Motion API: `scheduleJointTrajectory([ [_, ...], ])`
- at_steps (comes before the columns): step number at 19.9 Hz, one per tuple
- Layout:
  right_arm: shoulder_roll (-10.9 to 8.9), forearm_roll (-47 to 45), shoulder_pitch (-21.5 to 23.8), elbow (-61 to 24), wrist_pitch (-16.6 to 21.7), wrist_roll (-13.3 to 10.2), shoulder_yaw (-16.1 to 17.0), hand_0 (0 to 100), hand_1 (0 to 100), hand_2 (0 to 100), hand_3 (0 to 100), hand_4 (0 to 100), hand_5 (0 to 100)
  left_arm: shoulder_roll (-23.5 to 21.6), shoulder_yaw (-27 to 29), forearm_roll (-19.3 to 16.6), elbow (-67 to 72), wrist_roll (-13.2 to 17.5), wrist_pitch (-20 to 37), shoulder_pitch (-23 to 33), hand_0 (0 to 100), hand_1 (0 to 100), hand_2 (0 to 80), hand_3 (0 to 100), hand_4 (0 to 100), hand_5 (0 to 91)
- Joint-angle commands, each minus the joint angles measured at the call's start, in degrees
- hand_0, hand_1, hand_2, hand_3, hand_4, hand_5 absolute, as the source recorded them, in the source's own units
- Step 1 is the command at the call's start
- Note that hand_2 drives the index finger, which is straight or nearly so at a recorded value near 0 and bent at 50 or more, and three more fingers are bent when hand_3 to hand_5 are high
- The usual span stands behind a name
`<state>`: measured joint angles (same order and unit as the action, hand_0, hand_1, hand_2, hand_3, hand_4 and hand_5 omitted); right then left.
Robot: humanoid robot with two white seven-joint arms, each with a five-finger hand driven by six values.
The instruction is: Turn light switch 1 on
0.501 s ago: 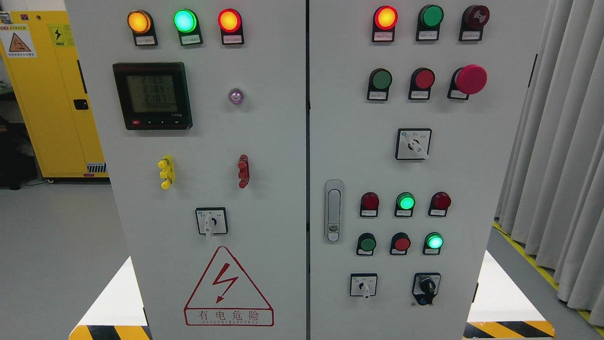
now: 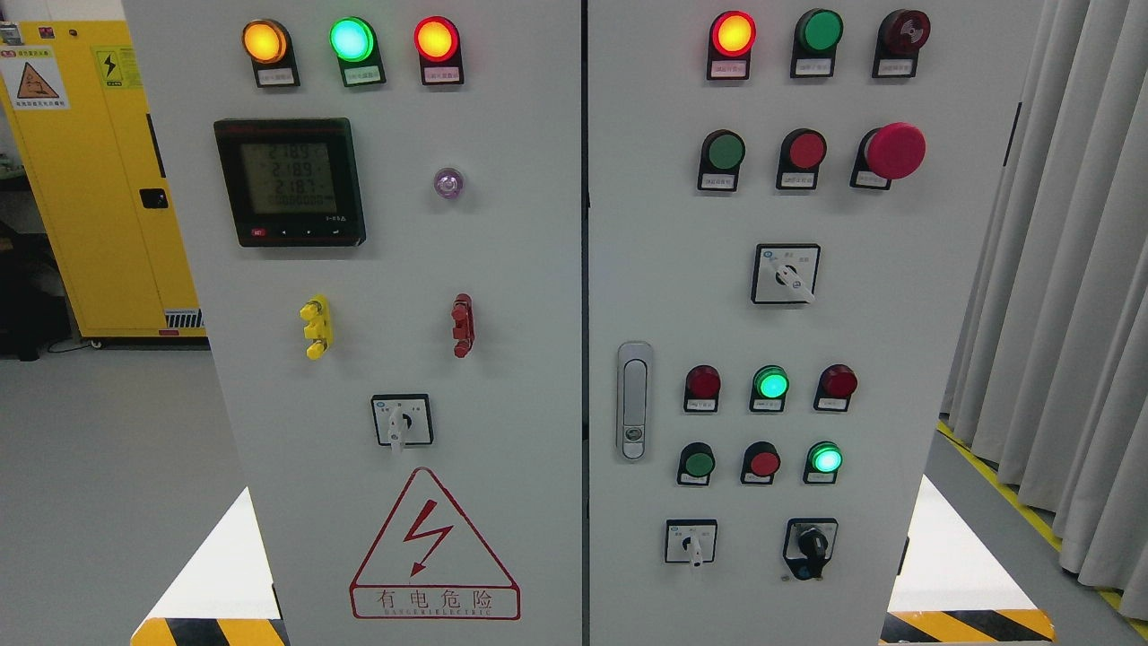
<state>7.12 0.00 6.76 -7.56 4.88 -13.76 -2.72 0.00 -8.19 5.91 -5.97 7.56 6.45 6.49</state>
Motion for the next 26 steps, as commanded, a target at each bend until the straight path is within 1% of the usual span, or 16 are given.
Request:
scheduleJointTrajectory([
  [1, 0.00, -1.67, 0.01, 0.00, -0.04, -0.04, 0.00, 0, 50, 4, 0, 0, 0, -0.08, 2.56, 0.15, -6.93, -0.26, 0.15, 1.85, 34, 26, 0.0, 0, 0, 0.0],
  [6, 0.00, -1.67, 0.01, 0.00, -0.04, 0.05, 0.00, 0, 50, 4, 0, 0, 0, -0.88, 7.92, -0.11, -18.88, -0.70, 1.46, 4.84, 33, 28, 0.0, 0, 0, 0.0],
  [10, 0.00, -1.67, 0.01, 0.00, -0.04, 0.05, 0.00, 0, 50, 4, 0, 0, 0, -1.58, 8.54, -0.46, -31.79, -3.42, 2.34, 8.70, 33, 30, 0.0, 0, 0, 0.0],
  [11, 0.00, -1.67, 0.01, 0.00, -0.04, -0.04, 0.00, 0, 50, 4, 0, 0, 0, -1.75, 8.54, -0.55, -37.13, -4.03, 2.34, 10.63, 33, 30, 0.0, 7, 1, 0.0],
  [12, 0.00, -1.67, 0.01, 0.00, -0.04, 0.05, 0.00, 0, 50, 4, 0, 0, 0, -1.84, 8.63, -0.55, -41.36, -4.82, 2.34, 12.30, 34, 30, 0.0, 18, 15, 0.0],
  [13, 0.00, -1.67, 0.01, 0.00, -0.04, 0.05, 0.00, 0, 50, 4, 0, 0, 0, -1.84, 8.80, -0.55, -45.15, -5.61, 2.34, 13.62, 34, 31, 0.0, 23, 24, 0.0],
  [14, 0.00, -1.67, 0.01, 0.00, -0.04, 0.05, 0.00, 0, 50, 4, 0, 0, 0, -1.84, 8.89, -0.55, -48.58, -6.06, 2.34, 14.77, 34, 31, 0.2, 24, 25, 0.0],
  [15, 0.00, -1.67, 0.01, 0.00, -0.04, 0.05, 0.00, 0, 50, 4, 0, 0, 0, -1.93, 9.07, -0.64, -51.92, -6.24, 2.34, 16.08, 35, 32, 4.2, 27, 31, 0.1],
  [16, -0.08, -1.67, 0.01, 0.00, -0.04, -0.04, 0.00, 0, 50, 4, 0, 0, 0, -2.02, 9.33, -0.64, -54.56, -6.24, 2.34, 16.71, 36, 32, 5.1, 28, 33, 1.5],
  [17, 0.00, -1.67, 0.01, 0.00, -0.04, 0.05, 0.00, 0, 50, 4, 0, 0, 0, -2.28, 9.68, -0.64, -57.29, -6.41, 2.34, 16.89, 37, 34, 9.9, 30, 36, 7.3],
  [18, 0.00, -1.67, 0.01, 0.00, -0.04, 0.05, 0.00, 0, 50, 4, 0, 0, 0, -2.37, 10.12, -0.64, -59.66, -7.02, 2.34, 16.98, 38, 36, 12.3, 31, 38, 16.4],
  [19, 0.00, -1.67, 0.01, 0.00, -0.04, 0.05, 0.00, 0, 50, 4, 0, 0, 0, -2.37, 10.38, -0.73, -61.43, -7.64, 2.34, 16.98, 38, 37, 12.5, 32, 39, 19.0],
  [21, 0.00, -1.67, 0.01, 0.00, -0.04, -0.04, 0.00, 0, 50, 4, 0, 0, 0, -2.37, 11.00, -0.73, -66.60, -8.17, 2.34, 17.06, 38, 40, 15.9, 36, 44, 29.3],
  [22, 0.00, -1.67, 0.01, 0.00, -0.04, -0.04, 0.00, 0, 50, 4, 0, 0, 0, -2.37, 11.70, -0.81, -68.81, -8.17, 2.26, 16.98, 38, 40, 16.9, 37, 44, 30.7],
  [24, 0.00, -1.67, 0.01, 0.00, -0.04, 0.05, 0.00, 0, 50, 4, 0, 0, 0, -2.46, 12.14, -1.34, -73.03, -8.26, 2.25, 16.98, 38, 42, 22.3, 43, 50, 39.1],
  [26, 0.00, -1.67, 0.01, 0.00, -0.04, -0.04, 0.00, 0, 50, 4, 0, 0, 0, -2.55, 12.67, -3.00, -77.86, -8.26, 2.17, 17.06, 38, 43, 24.0, 46, 53, 42.1],
])
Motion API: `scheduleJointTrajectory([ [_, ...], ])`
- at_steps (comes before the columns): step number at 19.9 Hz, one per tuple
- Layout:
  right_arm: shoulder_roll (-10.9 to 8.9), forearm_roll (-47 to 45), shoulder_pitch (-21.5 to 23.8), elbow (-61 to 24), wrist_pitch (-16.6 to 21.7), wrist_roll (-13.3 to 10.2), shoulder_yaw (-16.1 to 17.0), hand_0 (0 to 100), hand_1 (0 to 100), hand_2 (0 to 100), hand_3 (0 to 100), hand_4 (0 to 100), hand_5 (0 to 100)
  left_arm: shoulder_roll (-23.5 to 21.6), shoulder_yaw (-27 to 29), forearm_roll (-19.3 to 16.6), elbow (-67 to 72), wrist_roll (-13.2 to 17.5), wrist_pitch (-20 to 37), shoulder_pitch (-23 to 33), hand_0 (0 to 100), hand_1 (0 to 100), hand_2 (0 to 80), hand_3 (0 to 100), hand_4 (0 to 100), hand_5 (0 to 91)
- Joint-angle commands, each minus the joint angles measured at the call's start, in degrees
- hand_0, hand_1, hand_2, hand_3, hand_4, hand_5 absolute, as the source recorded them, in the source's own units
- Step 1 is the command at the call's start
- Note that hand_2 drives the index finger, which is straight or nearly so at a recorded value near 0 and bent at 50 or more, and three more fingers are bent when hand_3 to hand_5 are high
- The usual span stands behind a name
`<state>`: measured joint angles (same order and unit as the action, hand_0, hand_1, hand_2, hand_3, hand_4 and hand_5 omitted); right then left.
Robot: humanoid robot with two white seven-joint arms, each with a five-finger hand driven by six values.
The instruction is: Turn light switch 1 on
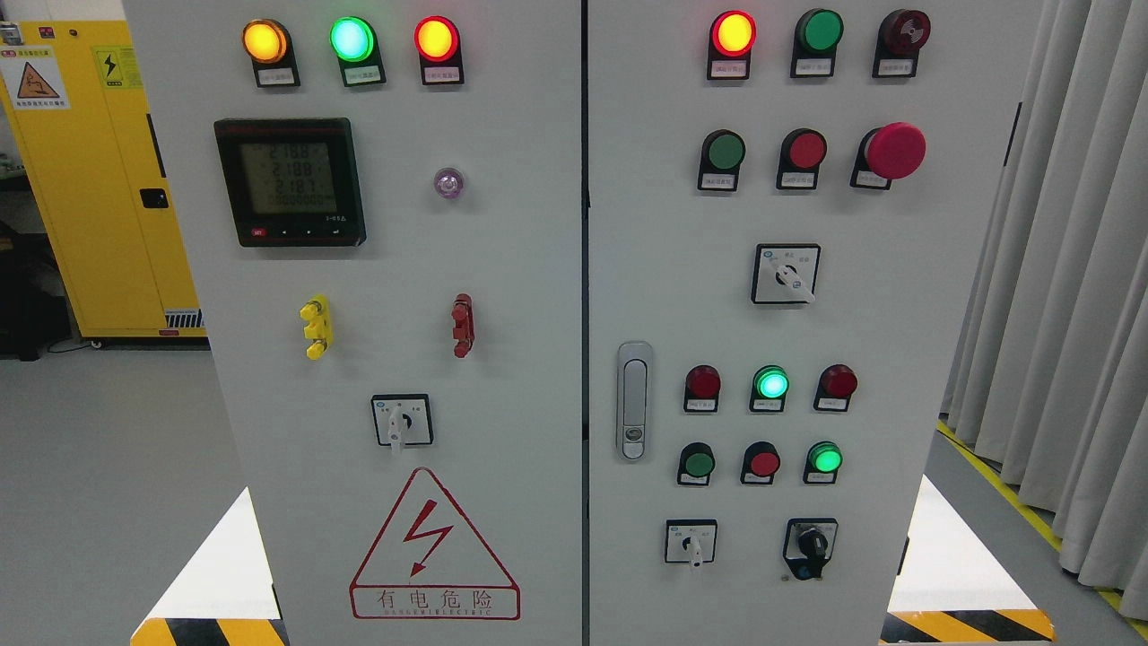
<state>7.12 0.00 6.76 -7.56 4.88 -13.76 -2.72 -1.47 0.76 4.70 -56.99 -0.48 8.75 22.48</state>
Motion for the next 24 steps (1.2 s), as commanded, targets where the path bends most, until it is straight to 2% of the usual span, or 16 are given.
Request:
scheduleJointTrajectory([
  [1, 0.00, -1.67, 0.01, 0.00, -0.04, -0.04, 0.00, 0, 50, 4, 0, 0, 0, -1.17, 3.89, -2.41, -29.12, -0.31, -0.05, 1.16, 38, 44, 26.0, 48, 54, 43.4],
  [3, 0.00, -1.67, 0.01, 0.00, -0.04, -0.04, 0.00, 0, 50, 4, 0, 0, 0, -1.34, 3.90, -3.29, -33.52, -2.05, -0.05, 1.34, 38, 45, 27.0, 49, 55, 44.1],
  [5, 0.00, -1.67, 0.01, 0.00, -0.04, 0.05, 0.00, 0, 50, 4, 0, 0, 0, -1.52, 3.72, -3.29, -36.60, -4.25, -0.05, 1.87, 39, 48, 32.3, 53, 59, 42.8],
  [6, 0.00, -1.67, 0.01, 0.00, -0.04, -0.04, 0.00, 0, 50, 4, 0, 0, 0, -1.52, 3.55, -3.29, -38.10, -4.61, 0.04, 1.87, 39, 51, 37.1, 59, 63, 47.3],
  [7, 0.00, -1.67, 0.01, 0.00, -0.04, 0.05, 0.00, 0, 50, 4, 0, 0, 0, -1.60, 3.28, -3.21, -39.50, -4.70, 0.04, 1.87, 37, 53, 41.6, 63, 68, 55.7],
  [8, 0.00, -1.67, 0.01, 0.00, -0.04, 0.05, 0.00, 0, 50, 4, 0, 0, 0, -1.61, 2.93, -3.03, -40.47, -4.70, 0.04, 1.87, 35, 54, 43.4, 65, 70, 58.5],
  [9, 0.00, -1.67, 0.01, 0.00, -0.04, 0.05, 0.00, 0, 50, 4, 0, 0, 0, -1.61, 2.76, -2.86, -41.62, -4.70, 0.21, 1.87, 28, 58, 47.4, 72, 74, 68.2],
  [10, 0.00, -1.67, 0.01, 0.00, -0.04, 0.05, 0.00, 0, 50, 4, 0, 0, 0, -1.52, 2.49, -2.77, -42.93, -4.96, 0.65, 1.87, 23, 60, 49.5, 74, 76, 73.2],
  [13, 0.00, -1.67, 0.01, 0.00, -0.04, -0.04, 0.00, 0, 50, 4, 0, 0, 0, -1.52, 1.09, -2.77, -46.10, -6.28, 2.50, 1.87, 15, 65, 54.9, 83, 81, 76.5],
  [18, 0.00, -1.67, 0.01, 0.00, -0.04, -0.04, 0.00, 0, 50, 4, 0, 0, 0, -0.73, 0.56, -2.68, -50.24, -8.04, 2.50, 0.99, 11, 66, 55.1, 84, 81, 77.2],
  [24, 0.00, -1.67, 0.01, 0.00, -0.04, -0.04, 0.00, 0, 50, 4, 0, 0, 0, 1.38, 0.47, -2.85, -51.12, -8.48, 2.06, -3.84, 9, 67, 56.2, 84, 81, 77.8],
])
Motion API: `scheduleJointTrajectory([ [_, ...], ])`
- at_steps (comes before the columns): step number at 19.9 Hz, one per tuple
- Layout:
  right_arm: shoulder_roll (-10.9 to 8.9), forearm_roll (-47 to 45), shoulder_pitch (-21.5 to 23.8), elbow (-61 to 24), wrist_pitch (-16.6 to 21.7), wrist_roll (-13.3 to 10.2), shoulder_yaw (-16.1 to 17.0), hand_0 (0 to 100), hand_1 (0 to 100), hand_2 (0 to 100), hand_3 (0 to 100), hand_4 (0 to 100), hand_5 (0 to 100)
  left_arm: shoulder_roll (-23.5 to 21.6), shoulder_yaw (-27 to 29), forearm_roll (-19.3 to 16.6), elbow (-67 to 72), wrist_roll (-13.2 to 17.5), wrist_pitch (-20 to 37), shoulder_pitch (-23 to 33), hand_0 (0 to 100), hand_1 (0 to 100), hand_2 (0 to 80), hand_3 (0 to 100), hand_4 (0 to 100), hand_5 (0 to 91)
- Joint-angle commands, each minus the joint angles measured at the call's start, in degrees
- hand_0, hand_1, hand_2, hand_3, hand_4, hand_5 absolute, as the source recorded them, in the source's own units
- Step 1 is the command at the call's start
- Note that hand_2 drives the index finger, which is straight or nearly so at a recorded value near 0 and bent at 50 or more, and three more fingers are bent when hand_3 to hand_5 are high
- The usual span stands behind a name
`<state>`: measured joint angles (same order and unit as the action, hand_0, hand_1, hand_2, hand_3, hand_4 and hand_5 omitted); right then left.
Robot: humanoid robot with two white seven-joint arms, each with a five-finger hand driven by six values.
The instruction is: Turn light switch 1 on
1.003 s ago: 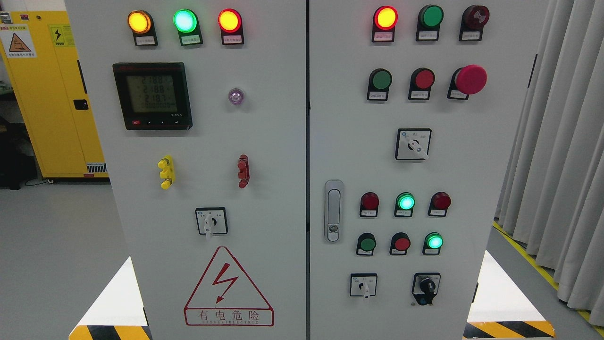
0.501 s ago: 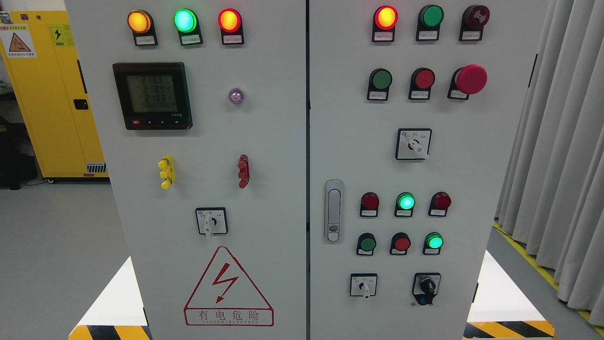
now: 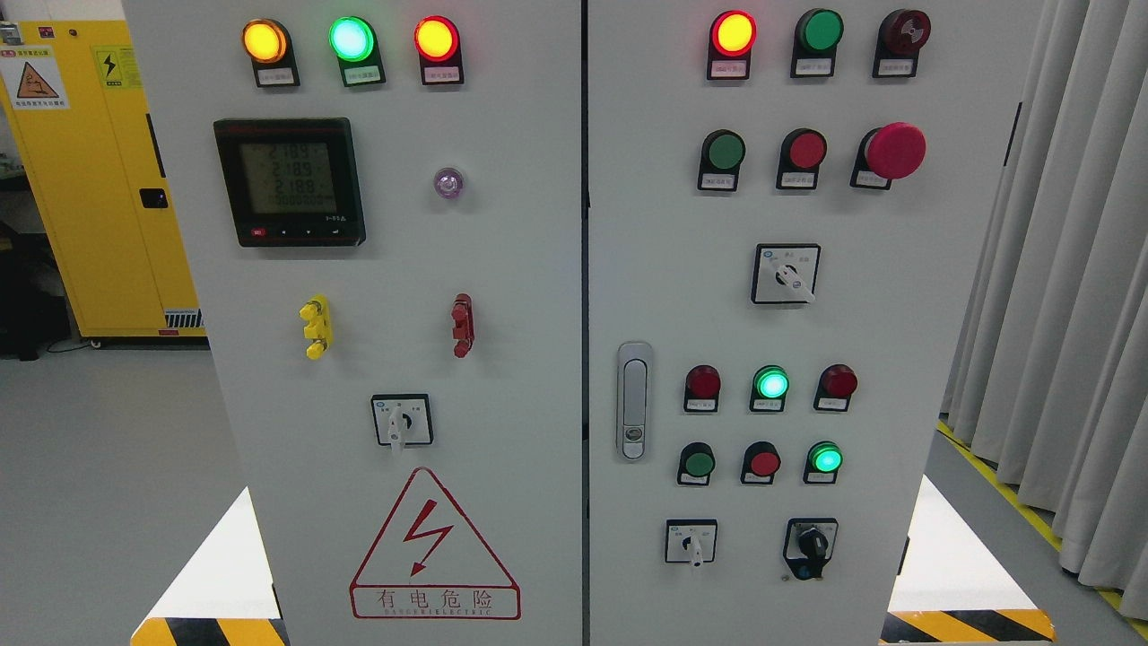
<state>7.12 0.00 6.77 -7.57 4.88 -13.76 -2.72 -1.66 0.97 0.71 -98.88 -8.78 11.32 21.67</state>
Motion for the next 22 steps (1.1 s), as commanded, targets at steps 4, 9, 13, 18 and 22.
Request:
scheduleJointTrajectory([
  [4, 0.00, -1.67, -0.01, 0.01, -0.04, -0.04, 0.00, 0, 50, 4, 0, 0, 0, 2.01, -0.09, 1.05, -9.32, -0.36, -1.91, -6.27, 7, 68, 56.5, 85, 83, 79.6],
  [9, 0.00, -1.67, -0.01, 0.01, -0.04, -0.04, 0.00, 0, 50, 4, 0, 0, 0, 3.59, -0.35, 1.05, -9.32, -0.71, -4.37, -10.06, 7, 67, 57.2, 92, 88, 86.1],
  [13, 0.00, -1.67, -0.01, 0.01, -0.04, -0.04, 0.00, 0, 50, 4, 0, 0, 0, 3.68, -1.49, 0.17, -9.40, -0.79, -4.90, -12.08, 11, 68, 57.4, 93, 95, 89.6],
  [18, 0.00, -1.67, -0.01, 0.01, -0.04, -0.04, 0.00, 0, 50, 4, 0, 0, 0, 4.03, -2.46, -1.94, -9.32, -2.54, -7.53, -16.12, 14, 70, 56.2, 92, 97, 90.3],
  [22, 0.00, -1.67, -0.01, 0.01, -0.04, -0.04, 0.00, 0, 50, 4, 0, 0, 0, 3.85, -5.18, -2.11, -9.32, -5.19, -8.51, -17.88, 15, 70, 56.3, 93, 98, 90.3],
])
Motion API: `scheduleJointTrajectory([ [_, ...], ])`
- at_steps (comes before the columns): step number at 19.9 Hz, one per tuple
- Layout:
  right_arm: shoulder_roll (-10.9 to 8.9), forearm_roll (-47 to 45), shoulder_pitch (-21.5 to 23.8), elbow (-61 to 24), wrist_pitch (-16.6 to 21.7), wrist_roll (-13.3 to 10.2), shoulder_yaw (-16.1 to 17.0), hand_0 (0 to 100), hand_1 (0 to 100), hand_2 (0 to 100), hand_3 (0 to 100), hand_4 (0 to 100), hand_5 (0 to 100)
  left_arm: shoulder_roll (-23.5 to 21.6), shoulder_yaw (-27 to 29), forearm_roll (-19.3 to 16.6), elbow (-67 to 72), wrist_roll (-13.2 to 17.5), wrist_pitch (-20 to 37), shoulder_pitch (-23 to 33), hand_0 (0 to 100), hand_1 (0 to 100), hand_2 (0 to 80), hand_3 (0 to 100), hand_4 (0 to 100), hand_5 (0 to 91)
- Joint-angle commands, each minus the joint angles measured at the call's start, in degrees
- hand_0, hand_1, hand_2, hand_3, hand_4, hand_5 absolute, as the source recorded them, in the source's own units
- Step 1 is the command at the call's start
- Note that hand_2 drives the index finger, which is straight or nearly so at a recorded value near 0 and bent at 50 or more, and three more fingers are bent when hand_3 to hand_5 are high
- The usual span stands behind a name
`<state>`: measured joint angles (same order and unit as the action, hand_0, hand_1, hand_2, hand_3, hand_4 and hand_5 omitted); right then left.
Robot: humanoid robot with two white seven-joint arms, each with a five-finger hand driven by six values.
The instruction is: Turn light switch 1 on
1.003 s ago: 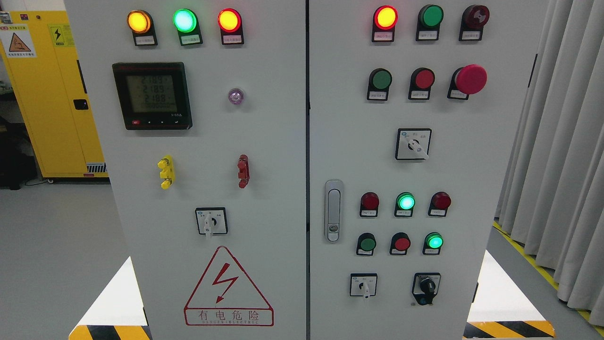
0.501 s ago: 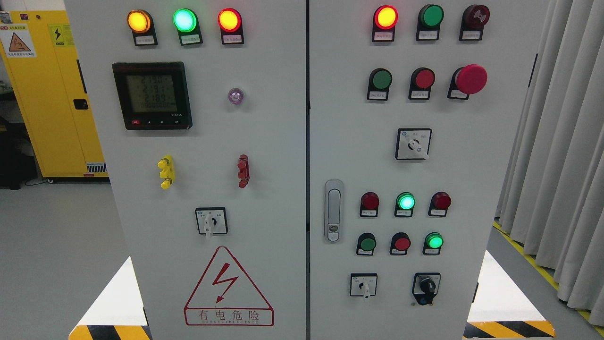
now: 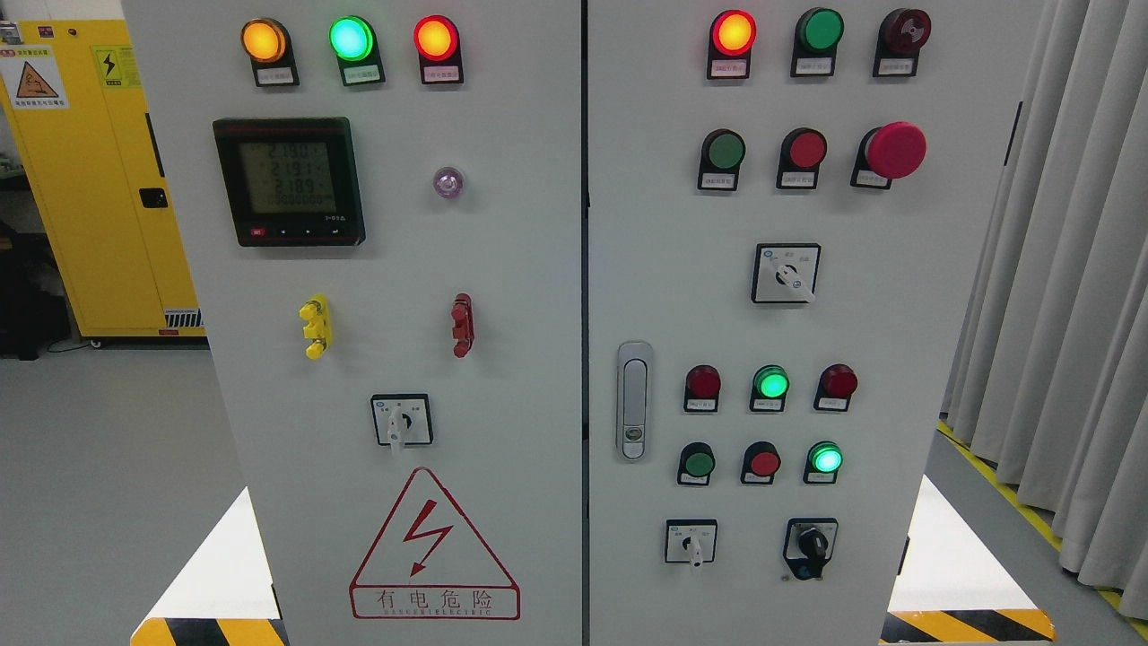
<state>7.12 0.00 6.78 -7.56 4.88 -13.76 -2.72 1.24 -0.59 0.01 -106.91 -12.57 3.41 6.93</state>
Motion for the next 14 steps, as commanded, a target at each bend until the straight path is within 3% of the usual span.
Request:
scheduleJointTrajectory([
  [1, 0.00, -1.67, -0.01, 0.00, -0.04, -0.04, 0.00, 0, 50, 4, 0, 0, 0, 0.96, -3.72, -1.42, -1.28, -1.49, -0.69, -3.67, 15, 70, 56.4, 93, 98, 90.3],
  [5, 0.00, -1.67, -0.01, 0.00, -0.04, -0.04, 0.00, 0, 50, 4, 0, 0, 0, 1.92, -3.72, -3.96, -1.37, -1.67, -4.72, -6.39, 15, 70, 57.6, 94, 97, 90.3],
  [14, 0.00, -1.67, -0.01, 0.00, -0.04, -0.04, 0.00, 0, 50, 4, 0, 0, 0, 4.12, -3.81, -4.84, -1.37, -3.08, -11.93, -11.75, 15, 69, 59.4, 95, 98, 90.1],
])
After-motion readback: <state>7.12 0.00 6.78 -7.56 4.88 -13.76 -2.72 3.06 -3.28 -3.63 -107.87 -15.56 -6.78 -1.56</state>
